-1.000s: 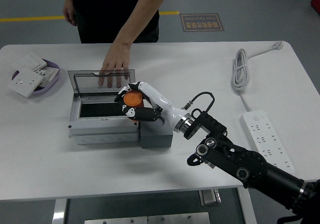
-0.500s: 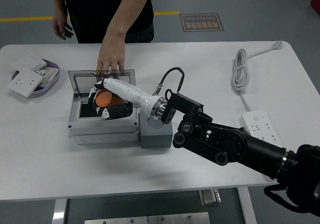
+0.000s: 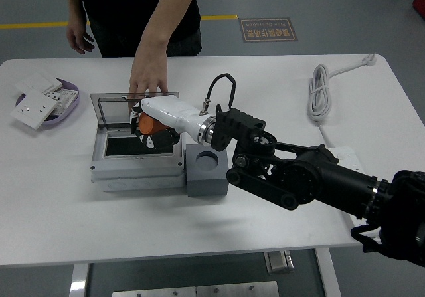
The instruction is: Pick up the cylinder from the cube,place it in the box,flap close box
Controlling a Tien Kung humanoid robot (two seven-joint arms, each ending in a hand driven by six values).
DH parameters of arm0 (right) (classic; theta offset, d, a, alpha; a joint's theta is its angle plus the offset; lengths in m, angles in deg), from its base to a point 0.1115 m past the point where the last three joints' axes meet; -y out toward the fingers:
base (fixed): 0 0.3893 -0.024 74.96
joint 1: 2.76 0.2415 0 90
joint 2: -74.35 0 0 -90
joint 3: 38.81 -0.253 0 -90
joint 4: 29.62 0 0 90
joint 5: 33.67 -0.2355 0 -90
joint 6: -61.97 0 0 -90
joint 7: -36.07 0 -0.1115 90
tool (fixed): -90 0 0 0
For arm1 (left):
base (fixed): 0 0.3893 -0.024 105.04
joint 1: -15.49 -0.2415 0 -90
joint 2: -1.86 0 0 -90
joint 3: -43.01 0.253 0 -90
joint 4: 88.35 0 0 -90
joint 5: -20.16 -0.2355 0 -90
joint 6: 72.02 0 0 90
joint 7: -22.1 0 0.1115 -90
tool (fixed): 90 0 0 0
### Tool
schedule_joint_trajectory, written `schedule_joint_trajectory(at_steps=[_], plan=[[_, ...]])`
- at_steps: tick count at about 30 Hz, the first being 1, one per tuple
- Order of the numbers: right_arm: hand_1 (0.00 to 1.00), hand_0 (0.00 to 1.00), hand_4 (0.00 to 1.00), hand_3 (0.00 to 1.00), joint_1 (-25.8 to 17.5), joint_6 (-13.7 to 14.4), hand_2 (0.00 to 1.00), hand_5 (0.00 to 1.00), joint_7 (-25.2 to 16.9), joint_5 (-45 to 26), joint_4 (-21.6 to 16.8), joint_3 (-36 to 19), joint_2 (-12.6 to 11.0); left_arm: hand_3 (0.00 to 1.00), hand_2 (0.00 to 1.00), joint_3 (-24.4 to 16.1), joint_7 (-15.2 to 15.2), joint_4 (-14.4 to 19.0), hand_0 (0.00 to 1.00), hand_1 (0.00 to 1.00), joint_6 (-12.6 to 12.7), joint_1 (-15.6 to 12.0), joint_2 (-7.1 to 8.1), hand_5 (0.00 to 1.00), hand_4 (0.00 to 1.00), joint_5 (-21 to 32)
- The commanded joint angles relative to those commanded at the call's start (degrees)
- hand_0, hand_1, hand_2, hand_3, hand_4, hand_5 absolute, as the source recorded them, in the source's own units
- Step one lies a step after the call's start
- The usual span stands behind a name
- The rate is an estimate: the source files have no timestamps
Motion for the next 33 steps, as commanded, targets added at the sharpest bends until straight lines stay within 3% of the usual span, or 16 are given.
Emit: schedule_joint_trajectory(at_steps=[8, 20, 21, 26, 27, 32, 33], plan=[[0.518, 0.414, 0.019, 0.392, 0.9, -1.8, 0.514, 0.002, 3.6, 1.5, -0.1, 2.5, 0.0, 0.568, 0.580, -0.8, -0.2, 0.0, 0.601, 0.573, 0.0, -0.2, -0.03, 0.175, 0.597, -0.8], [0.537, 0.438, 0.004, 0.439, 2.1, -4.4, 0.541, 0.002, 4.8, 0.5, -0.1, 3.7, 0.0, 0.568, 0.580, -1.5, -0.4, 0.0, 0.600, 0.573, 0.0, -0.2, -0.04, 0.175, 0.597, -1.6], [0.565, 0.519, 0.002, 0.506, 2.2, -4.6, 0.572, 0.002, 4.9, 0.5, -0.2, 3.8, 0.0, 0.568, 0.580, -1.6, -0.4, 0.0, 0.600, 0.573, 0.0, -0.2, -0.04, 0.175, 0.598, -1.7], [0.565, 0.519, 0.002, 0.506, 2.8, -5.0, 0.572, 0.002, 5.5, 0.7, -0.2, 4.6, 0.0, 0.568, 0.580, -1.8, -0.3, 0.0, 0.600, 0.573, 0.1, -0.3, -0.02, 0.175, 0.598, -2.2], [0.674, 0.632, 0.356, 0.637, 2.9, -4.9, 0.694, 0.144, 5.5, 0.8, -0.2, 4.7, 0.0, 0.568, 0.580, -1.9, -0.3, 0.0, 0.600, 0.573, 0.1, -0.3, -0.03, 0.174, 0.597, -2.2], [0.674, 0.632, 0.356, 0.637, 3.2, -4.9, 0.694, 0.144, 5.6, 1.6, -0.4, 4.8, 0.0, 0.568, 0.580, -2.0, -0.4, 0.0, 0.600, 0.573, 0.0, -0.3, -0.08, 0.174, 0.597, -2.5], [0.713, 0.619, 0.643, 0.685, 3.3, -4.9, 0.754, 0.204, 5.5, 1.7, -0.4, 4.8, 0.0, 0.568, 0.580, -2.0, -0.4, 0.0, 0.600, 0.573, 0.0, -0.3, -0.08, 0.174, 0.597, -2.5]])
